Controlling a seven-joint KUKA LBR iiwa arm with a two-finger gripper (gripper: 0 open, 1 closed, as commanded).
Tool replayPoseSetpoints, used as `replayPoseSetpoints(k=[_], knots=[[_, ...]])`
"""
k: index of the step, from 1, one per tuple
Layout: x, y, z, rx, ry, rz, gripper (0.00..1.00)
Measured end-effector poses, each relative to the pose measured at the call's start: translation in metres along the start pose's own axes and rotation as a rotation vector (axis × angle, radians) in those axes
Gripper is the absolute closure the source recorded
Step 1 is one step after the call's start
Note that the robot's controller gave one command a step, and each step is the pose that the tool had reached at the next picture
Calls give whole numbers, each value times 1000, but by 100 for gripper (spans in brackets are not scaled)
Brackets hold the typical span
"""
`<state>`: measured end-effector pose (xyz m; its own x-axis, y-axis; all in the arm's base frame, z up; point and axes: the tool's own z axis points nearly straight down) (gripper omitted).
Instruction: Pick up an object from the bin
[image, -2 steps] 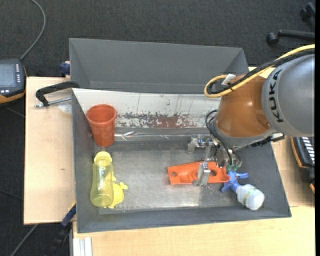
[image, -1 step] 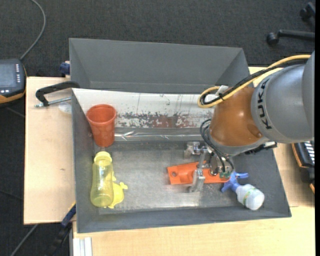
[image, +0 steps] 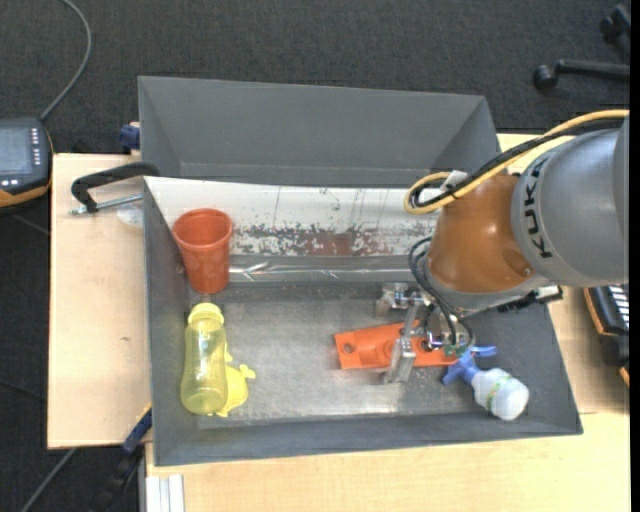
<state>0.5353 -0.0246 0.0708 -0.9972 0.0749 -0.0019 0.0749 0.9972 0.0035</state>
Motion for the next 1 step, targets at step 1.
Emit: replayPoseSetpoints(k=[1], knots=[[-2, 6, 1, 0, -1, -26, 0]])
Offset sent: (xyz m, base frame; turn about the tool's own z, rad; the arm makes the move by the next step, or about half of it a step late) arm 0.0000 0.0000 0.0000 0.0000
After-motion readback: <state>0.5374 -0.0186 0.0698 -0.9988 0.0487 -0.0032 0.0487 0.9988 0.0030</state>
